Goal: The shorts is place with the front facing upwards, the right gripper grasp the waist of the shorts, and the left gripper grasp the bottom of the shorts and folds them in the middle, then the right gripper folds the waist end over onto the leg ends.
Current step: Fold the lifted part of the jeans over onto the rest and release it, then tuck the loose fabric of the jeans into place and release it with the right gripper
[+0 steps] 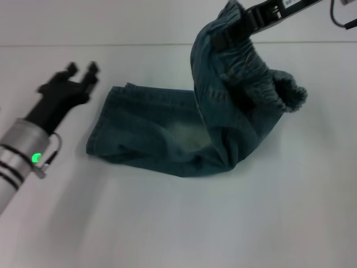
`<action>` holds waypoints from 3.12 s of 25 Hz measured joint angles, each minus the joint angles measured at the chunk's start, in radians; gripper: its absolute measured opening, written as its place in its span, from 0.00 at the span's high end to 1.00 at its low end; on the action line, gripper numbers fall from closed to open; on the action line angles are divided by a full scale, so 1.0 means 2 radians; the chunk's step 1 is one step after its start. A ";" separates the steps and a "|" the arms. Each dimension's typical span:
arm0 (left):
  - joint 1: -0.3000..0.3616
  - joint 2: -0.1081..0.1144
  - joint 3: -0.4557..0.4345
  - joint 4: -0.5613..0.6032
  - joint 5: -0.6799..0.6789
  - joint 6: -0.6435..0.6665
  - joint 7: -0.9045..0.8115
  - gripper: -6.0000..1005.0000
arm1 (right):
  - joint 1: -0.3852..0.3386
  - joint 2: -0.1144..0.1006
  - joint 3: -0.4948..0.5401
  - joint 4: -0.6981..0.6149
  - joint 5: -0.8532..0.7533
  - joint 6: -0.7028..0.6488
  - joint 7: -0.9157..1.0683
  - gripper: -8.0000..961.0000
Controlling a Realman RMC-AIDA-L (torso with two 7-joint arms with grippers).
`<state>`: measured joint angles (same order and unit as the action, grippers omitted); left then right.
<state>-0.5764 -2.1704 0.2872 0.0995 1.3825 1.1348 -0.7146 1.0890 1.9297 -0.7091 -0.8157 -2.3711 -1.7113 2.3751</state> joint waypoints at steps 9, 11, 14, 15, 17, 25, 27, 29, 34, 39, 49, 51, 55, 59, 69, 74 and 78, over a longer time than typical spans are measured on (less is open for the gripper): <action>0.047 0.001 -0.061 0.011 0.000 0.057 -0.001 0.48 | 0.035 0.018 -0.045 0.084 0.002 0.044 -0.051 0.80; 0.050 0.001 -0.063 0.012 0.000 0.058 -0.001 0.48 | 0.043 0.025 -0.061 0.099 0.002 0.059 -0.059 0.80; 0.052 0.001 -0.068 0.013 -0.001 0.059 -0.001 0.48 | 0.056 0.036 -0.087 0.116 0.000 0.082 -0.065 0.79; 0.053 0.001 -0.069 0.013 -0.001 0.059 0.000 0.49 | 0.061 0.041 -0.098 0.119 0.000 0.091 -0.066 0.79; 0.053 0.001 -0.071 0.014 -0.001 0.058 0.001 0.49 | 0.068 0.048 -0.114 0.121 0.000 0.103 -0.066 0.78; 0.054 0.001 -0.073 0.014 -0.001 0.052 0.002 0.49 | 0.081 0.060 -0.138 0.122 0.000 0.129 -0.070 0.77; 0.054 0.001 -0.073 0.014 -0.001 0.049 0.002 0.49 | 0.083 0.060 -0.138 0.120 0.000 0.130 -0.070 0.67; 0.054 0.001 -0.073 0.014 -0.001 0.046 0.002 0.49 | 0.084 0.060 -0.138 0.118 0.000 0.131 -0.070 0.57; 0.054 0.001 -0.072 0.014 -0.001 0.040 0.002 0.49 | 0.086 0.055 -0.141 0.116 -0.001 0.128 -0.078 0.36; 0.054 0.001 -0.072 0.016 -0.001 0.035 0.002 0.49 | 0.078 0.047 -0.155 0.087 -0.019 0.069 -0.075 0.24; 0.049 0.002 -0.073 0.019 -0.001 0.028 0.002 0.49 | 0.037 0.042 -0.166 0.005 -0.090 -0.012 -0.057 0.16; 0.047 0.002 -0.073 0.021 -0.001 0.028 0.002 0.49 | 0.029 0.047 -0.186 -0.005 -0.102 -0.017 -0.081 0.16; 0.043 0.002 -0.073 0.025 -0.001 0.026 0.002 0.49 | 0.010 0.073 -0.215 -0.053 -0.148 -0.017 -0.099 0.16; 0.040 0.002 -0.074 0.025 -0.001 0.017 0.002 0.49 | 0.004 0.084 -0.250 -0.069 -0.155 -0.013 -0.103 0.17; 0.040 0.002 -0.075 0.025 -0.001 0.016 0.002 0.49 | 0.007 0.085 -0.318 -0.037 -0.115 0.064 -0.086 0.18; 0.043 0.002 -0.075 0.025 -0.001 0.016 0.003 0.49 | 0.006 0.085 -0.335 -0.027 -0.092 0.089 -0.081 0.19; 0.044 0.002 -0.075 0.025 -0.001 0.016 0.003 0.49 | 0.004 0.085 -0.348 -0.027 -0.084 0.107 -0.079 0.23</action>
<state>-0.4877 -2.1660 0.1370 0.1489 1.3805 1.1659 -0.7087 1.0965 2.1000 -1.4052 -0.8698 -2.5389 -1.4983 2.2171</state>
